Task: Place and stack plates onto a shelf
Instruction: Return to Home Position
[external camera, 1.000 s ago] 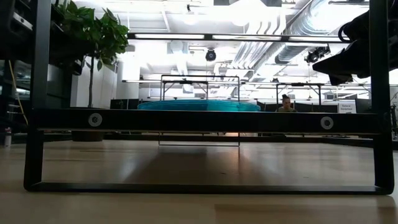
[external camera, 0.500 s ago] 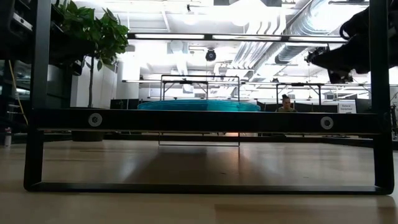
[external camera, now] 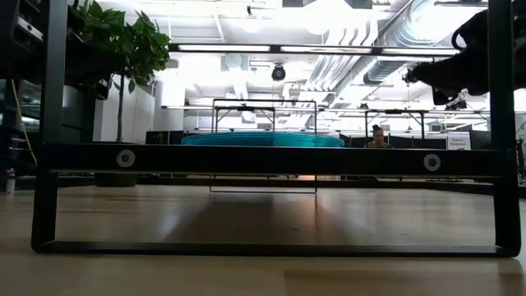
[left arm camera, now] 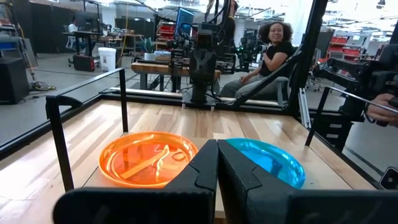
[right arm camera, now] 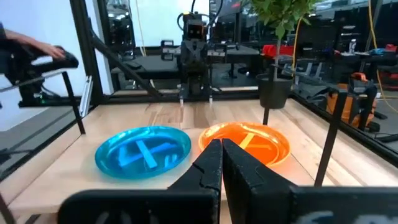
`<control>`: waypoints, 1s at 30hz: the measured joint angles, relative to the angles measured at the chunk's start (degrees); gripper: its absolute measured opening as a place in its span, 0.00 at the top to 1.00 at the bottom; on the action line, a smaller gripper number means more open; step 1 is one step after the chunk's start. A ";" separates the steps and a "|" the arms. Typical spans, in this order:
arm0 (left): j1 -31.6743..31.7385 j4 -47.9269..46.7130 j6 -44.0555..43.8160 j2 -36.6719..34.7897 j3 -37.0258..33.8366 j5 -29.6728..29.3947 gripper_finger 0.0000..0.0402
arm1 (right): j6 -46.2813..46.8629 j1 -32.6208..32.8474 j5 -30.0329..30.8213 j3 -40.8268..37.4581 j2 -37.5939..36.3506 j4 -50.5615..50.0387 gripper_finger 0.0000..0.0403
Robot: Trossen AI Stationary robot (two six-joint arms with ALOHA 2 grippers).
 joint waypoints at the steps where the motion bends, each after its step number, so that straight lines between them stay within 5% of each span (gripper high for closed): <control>1: -0.02 0.00 0.00 0.00 0.00 0.01 1.00 | 0.17 0.10 0.00 0.00 -0.01 -0.86 1.00; 15: -0.02 0.00 0.01 -0.01 0.00 0.03 1.00 | 13.72 0.09 0.02 0.03 0.42 -3.38 1.00; 30: -0.02 0.00 0.01 0.00 0.00 0.07 1.00 | 14.54 0.09 0.03 0.07 -0.15 -3.53 1.00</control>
